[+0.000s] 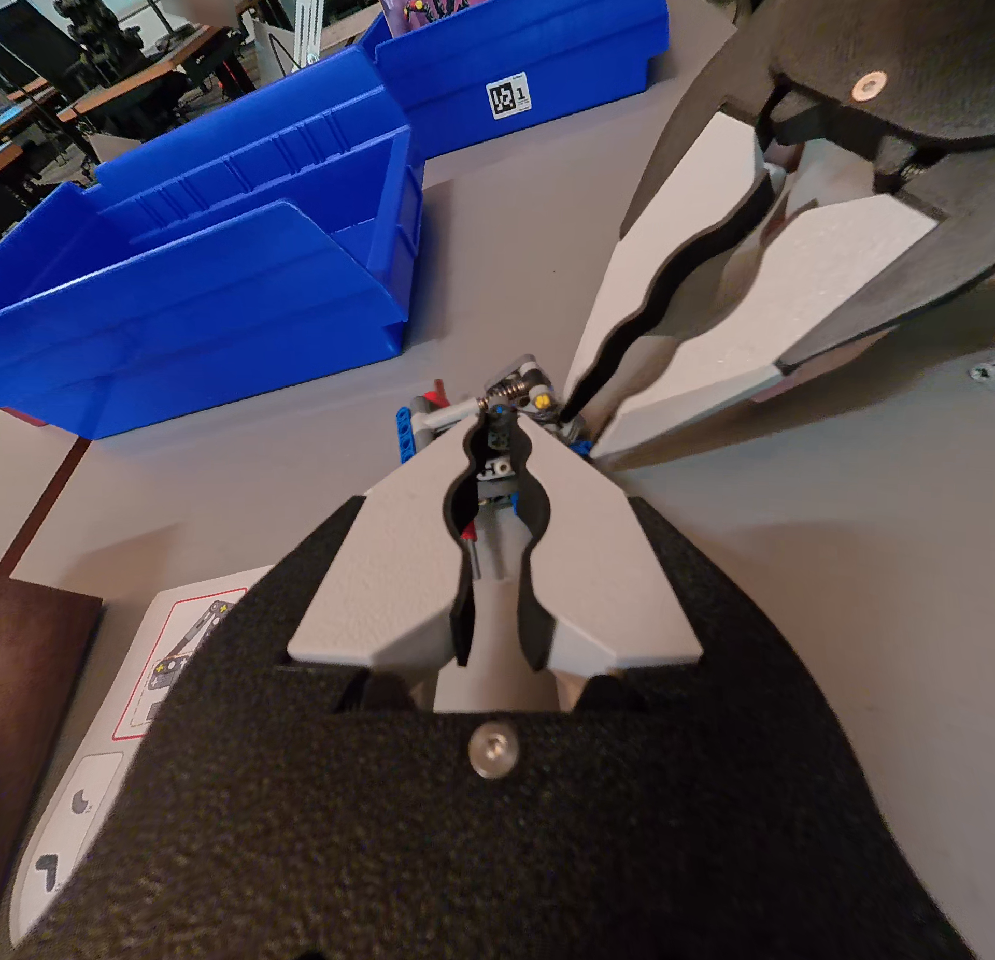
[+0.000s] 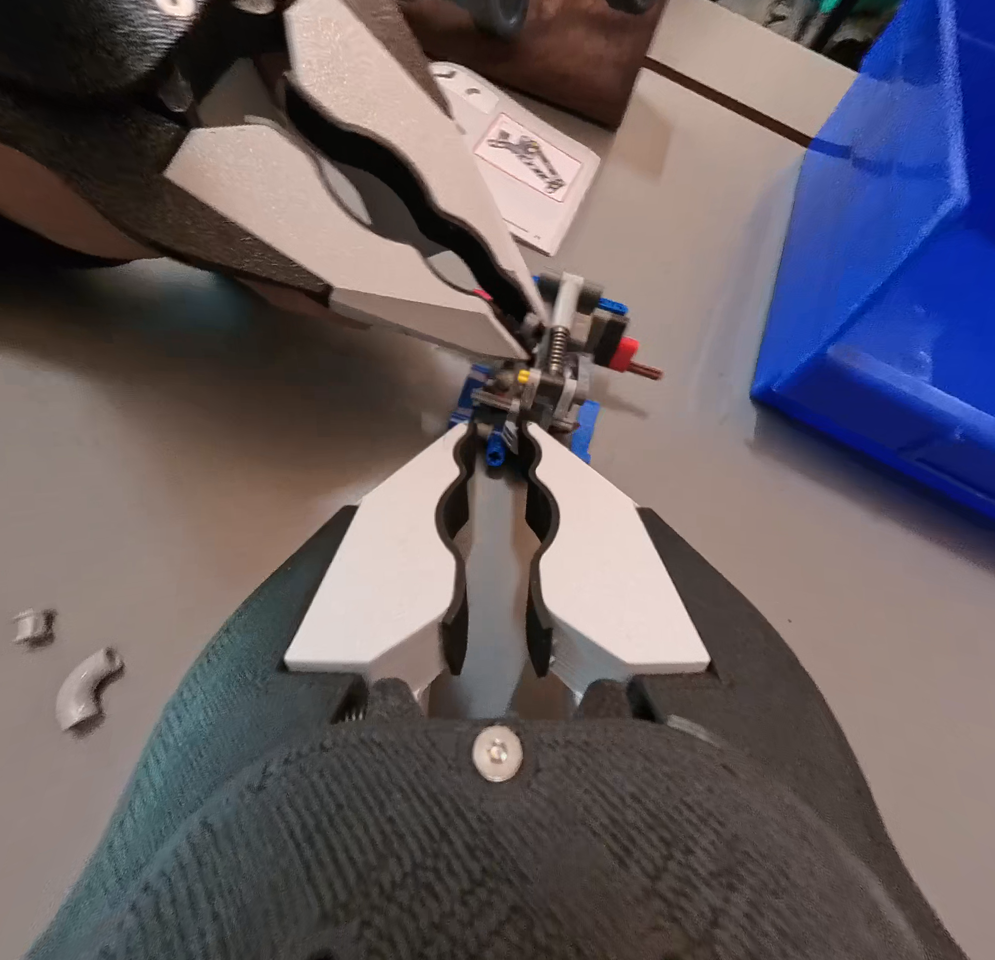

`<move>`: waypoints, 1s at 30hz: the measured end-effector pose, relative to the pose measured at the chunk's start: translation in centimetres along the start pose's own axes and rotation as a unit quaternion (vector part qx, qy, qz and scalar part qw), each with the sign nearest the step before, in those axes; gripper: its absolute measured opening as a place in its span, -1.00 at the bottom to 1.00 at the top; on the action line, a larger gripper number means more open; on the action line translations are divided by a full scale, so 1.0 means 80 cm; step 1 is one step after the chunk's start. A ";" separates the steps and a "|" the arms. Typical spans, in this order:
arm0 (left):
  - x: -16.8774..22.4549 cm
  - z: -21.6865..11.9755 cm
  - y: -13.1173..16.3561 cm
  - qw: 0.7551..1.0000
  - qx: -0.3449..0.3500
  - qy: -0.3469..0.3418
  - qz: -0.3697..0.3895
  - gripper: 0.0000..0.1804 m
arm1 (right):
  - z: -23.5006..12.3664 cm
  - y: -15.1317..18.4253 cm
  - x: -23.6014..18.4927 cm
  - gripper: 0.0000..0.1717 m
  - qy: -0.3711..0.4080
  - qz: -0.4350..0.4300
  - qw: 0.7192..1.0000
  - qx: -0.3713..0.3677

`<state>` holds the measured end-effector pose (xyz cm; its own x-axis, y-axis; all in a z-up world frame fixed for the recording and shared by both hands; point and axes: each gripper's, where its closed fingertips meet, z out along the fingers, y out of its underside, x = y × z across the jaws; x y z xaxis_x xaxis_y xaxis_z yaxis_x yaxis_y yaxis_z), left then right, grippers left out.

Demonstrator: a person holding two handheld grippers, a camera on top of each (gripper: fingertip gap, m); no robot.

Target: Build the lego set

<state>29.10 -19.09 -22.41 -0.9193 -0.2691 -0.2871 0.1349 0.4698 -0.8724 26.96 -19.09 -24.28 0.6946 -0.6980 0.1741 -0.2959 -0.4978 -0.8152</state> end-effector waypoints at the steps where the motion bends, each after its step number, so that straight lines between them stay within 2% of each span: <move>1: 0.000 0.000 0.000 1.000 0.000 0.000 0.001 -0.96 | -0.001 0.000 -0.006 -0.85 -0.016 -0.009 1.000 -0.001; 9: 0.002 0.000 0.000 1.000 0.000 0.005 0.001 -0.96 | -0.015 0.006 0.010 -0.88 -0.002 -0.023 1.000 -0.016; 18: -0.003 -0.004 -0.002 0.999 -0.001 0.010 -0.038 -0.96 | -0.019 0.006 0.005 -0.88 -0.016 -0.035 0.999 -0.022; 22: -0.008 -0.010 -0.007 0.989 0.009 0.051 -0.141 -0.96 | -0.024 -0.005 0.010 -0.91 0.000 -0.037 0.999 -0.002; 26: -0.009 -0.010 -0.008 0.955 0.021 0.105 -0.276 -0.96 | -0.024 -0.022 0.008 -0.92 0.005 -0.028 0.999 0.037; 30: -0.008 -0.010 -0.008 0.936 0.028 0.124 -0.329 -0.96 | -0.020 -0.032 0.006 -0.88 0.014 -0.020 0.998 0.060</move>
<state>29.27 -18.54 -21.38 -0.8669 -0.2787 0.4133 -0.4772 0.2242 -0.8497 27.02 -18.95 -21.22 0.6847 -0.6945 0.2213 -0.1878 -0.4614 -0.8671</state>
